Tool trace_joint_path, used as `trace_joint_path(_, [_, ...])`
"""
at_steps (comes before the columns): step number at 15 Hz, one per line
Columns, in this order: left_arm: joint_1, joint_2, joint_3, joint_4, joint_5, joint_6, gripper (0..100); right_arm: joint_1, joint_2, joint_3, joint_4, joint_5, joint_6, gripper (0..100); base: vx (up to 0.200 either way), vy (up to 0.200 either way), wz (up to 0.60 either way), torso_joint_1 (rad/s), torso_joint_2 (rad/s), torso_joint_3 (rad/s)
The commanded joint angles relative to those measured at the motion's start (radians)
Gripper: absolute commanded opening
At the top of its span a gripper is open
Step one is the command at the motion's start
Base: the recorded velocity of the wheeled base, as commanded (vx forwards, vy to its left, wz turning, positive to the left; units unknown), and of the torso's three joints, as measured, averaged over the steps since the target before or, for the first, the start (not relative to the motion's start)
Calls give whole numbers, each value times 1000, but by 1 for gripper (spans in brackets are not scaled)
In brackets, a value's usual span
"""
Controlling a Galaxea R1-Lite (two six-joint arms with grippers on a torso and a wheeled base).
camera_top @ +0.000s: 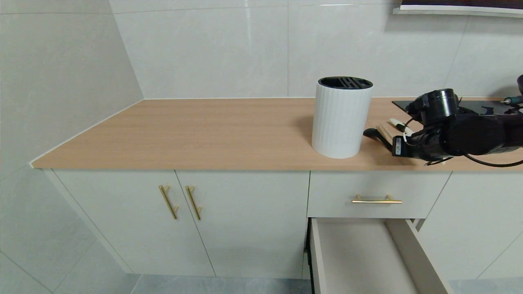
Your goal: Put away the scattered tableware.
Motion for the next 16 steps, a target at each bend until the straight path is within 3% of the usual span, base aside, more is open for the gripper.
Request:
trace_joint_path(1, [0, 2, 0, 0, 0, 0, 100, 1, -79, 21, 4, -22, 2, 0, 0, 0, 0, 0, 0, 0])
trace_joint_path(4, [0, 2, 0, 0, 0, -1, 100, 15, -381, 218, 19, -7, 2, 0, 0, 0, 0, 0, 0, 0])
trace_joint_path(7, [0, 2, 0, 0, 0, -1, 100, 109, -604, 376, 122, 12, 14, 0, 0, 0, 0, 0, 0, 0])
trace_joint_path(9, [0, 0, 0, 0, 0, -1, 100, 121, -676, 411, 156, 13, 25, 0, 0, 0, 0, 0, 0, 0])
trace_joint_path(13, [0, 2, 0, 0, 0, 0, 100, 152, -817, 388, 452, 82, 22, 0, 0, 0, 0, 0, 0, 0])
trace_joint_path(16, [0, 2, 0, 0, 0, -1, 100, 265, -825, 330, 712, 110, 16, 0, 0, 0, 0, 0, 0, 0])
